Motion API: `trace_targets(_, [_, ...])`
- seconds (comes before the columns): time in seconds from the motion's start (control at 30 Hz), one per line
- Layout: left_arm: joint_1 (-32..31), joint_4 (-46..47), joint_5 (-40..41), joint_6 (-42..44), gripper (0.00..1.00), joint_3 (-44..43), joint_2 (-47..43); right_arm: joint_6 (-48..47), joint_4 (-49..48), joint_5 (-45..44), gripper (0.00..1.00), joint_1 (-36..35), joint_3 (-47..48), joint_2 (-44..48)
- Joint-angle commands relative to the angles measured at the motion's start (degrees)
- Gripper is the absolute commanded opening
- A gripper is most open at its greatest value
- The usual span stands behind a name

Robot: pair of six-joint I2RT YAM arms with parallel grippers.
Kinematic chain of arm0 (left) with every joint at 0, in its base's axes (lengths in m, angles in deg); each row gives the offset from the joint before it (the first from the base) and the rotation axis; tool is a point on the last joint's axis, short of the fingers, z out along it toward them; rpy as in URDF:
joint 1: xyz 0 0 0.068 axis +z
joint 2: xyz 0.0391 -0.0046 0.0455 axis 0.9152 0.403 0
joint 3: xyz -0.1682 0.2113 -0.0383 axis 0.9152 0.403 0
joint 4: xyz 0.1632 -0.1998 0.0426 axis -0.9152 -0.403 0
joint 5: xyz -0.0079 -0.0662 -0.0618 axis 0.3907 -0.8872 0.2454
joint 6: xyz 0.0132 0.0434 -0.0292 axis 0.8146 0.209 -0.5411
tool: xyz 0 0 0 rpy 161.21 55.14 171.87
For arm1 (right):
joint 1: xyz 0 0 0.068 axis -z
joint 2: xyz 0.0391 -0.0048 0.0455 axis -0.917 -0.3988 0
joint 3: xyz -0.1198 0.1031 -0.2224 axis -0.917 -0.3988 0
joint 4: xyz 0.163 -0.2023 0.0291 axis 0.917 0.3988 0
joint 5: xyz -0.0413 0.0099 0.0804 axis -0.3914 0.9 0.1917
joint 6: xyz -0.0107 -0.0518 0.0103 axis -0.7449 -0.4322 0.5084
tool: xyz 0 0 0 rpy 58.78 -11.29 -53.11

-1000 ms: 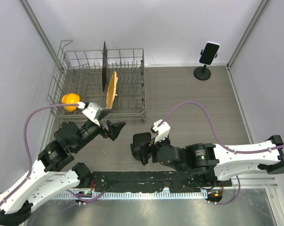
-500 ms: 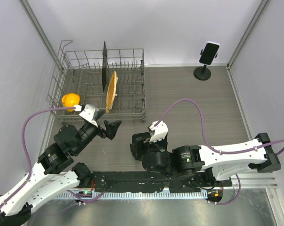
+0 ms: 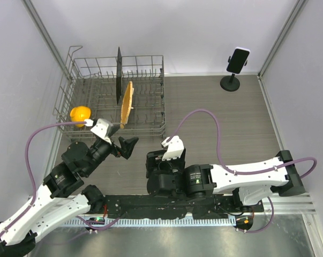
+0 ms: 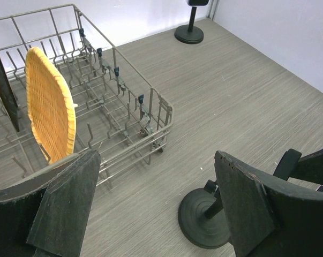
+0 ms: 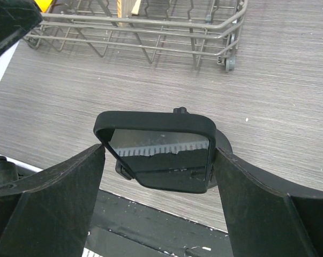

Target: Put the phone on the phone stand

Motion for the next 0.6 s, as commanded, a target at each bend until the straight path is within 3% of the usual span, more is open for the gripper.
trace_targets(0.0, [0.3, 1.2, -1.1, 0.4, 0.92, -0.5, -0.1, 4.1, 1.6, -2.5, 0.87, -0.3, 2.5, -1.1])
trace_targets(0.23, [0.3, 1.2, -1.5, 0.3, 0.92, -0.5, -0.1, 6.1, 7.2, -3.0, 0.87, -0.3, 4.6, -2.8])
trace_targets(0.57, [0.4, 1.1, -2.1, 0.1, 0.92, -0.6, -0.1, 19.1, 22.3, -4.0, 0.87, 0.2, 14.0, -11.0])
